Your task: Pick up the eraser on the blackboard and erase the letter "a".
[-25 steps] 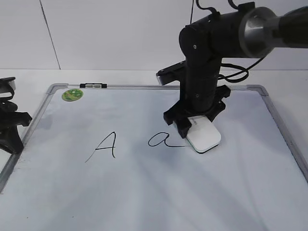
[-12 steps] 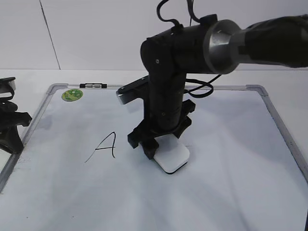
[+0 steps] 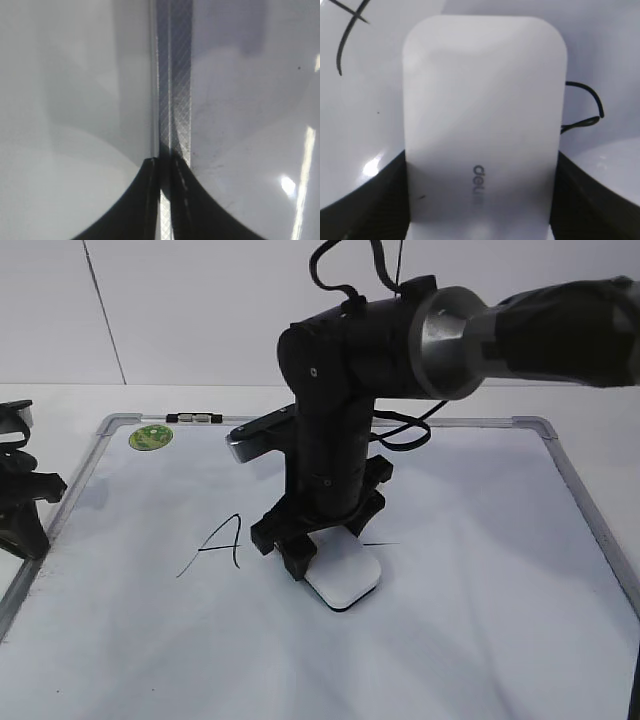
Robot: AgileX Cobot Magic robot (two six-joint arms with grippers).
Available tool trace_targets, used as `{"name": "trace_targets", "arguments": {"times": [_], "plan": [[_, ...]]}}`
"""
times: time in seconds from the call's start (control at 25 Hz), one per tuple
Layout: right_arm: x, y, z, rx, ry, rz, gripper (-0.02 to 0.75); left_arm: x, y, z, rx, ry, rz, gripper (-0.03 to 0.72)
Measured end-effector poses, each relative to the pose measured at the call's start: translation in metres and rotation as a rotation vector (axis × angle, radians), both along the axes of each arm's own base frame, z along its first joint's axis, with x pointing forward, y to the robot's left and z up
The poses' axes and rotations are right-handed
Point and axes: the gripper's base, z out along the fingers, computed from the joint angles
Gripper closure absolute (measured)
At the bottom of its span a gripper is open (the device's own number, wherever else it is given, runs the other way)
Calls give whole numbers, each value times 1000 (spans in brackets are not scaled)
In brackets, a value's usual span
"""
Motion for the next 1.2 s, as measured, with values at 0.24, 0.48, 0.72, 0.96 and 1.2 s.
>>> {"name": "trace_targets", "arguments": {"times": [0.24, 0.48, 0.72, 0.96, 1.2], "plan": [[23, -30, -1, 32, 29, -113, 169, 1, -1, 0, -2, -4, 0, 655], [42, -63, 5, -13, -20, -171, 169, 1, -1, 0, -3, -4, 0, 653], [44, -69, 7, -24, -25, -179, 169, 1, -1, 0, -3, -4, 0, 653], [29, -44, 6, 9, 0, -122, 169, 1, -1, 0, -3, -4, 0, 653], [6, -10, 6, 22, -7, -14, 169, 1, -1, 0, -4, -4, 0, 653]]}}
